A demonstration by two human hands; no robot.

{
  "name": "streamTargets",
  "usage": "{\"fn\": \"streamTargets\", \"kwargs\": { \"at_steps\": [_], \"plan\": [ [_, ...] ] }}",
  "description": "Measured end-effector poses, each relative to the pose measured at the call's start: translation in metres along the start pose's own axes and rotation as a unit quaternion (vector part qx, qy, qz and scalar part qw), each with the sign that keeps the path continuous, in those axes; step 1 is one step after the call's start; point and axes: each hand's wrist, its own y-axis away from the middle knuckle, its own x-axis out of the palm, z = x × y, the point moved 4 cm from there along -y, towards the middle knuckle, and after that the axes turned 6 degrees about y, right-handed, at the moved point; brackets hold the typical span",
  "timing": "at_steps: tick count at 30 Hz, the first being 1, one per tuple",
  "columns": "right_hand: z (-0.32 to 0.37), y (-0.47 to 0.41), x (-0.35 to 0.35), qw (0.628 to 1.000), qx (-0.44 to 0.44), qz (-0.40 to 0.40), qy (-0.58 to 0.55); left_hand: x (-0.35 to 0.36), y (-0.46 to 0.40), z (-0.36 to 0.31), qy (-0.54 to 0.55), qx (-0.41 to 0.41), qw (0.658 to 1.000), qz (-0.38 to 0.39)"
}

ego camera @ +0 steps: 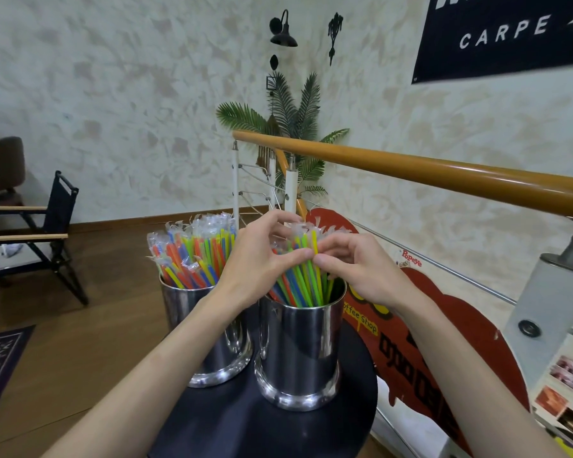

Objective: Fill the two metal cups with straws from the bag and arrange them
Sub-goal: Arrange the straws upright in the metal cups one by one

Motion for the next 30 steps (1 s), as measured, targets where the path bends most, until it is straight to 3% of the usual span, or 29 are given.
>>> {"fn": "streamTargets", "kwargs": {
  "at_steps": [8,15,30],
  "plan": [
    [-0.0042,-0.0012,0.0000,0.999,0.009,0.013,0.038,0.0016,0.0035,-0.0031,0.015,-0.008,1.000,-0.016],
    [-0.0104,-0.0019,-0.0058,0.994,0.026,-0.062,0.088,0.0007,0.0013,-0.0046,0.027,-0.026,0.998,0.043],
    [-0.0096,-0.0013,-0.0084,0.993,0.033,-0.076,0.083,0.0007,-0.0006,-0.0001,0.038,-0.028,0.995,0.087]
  ]
}}
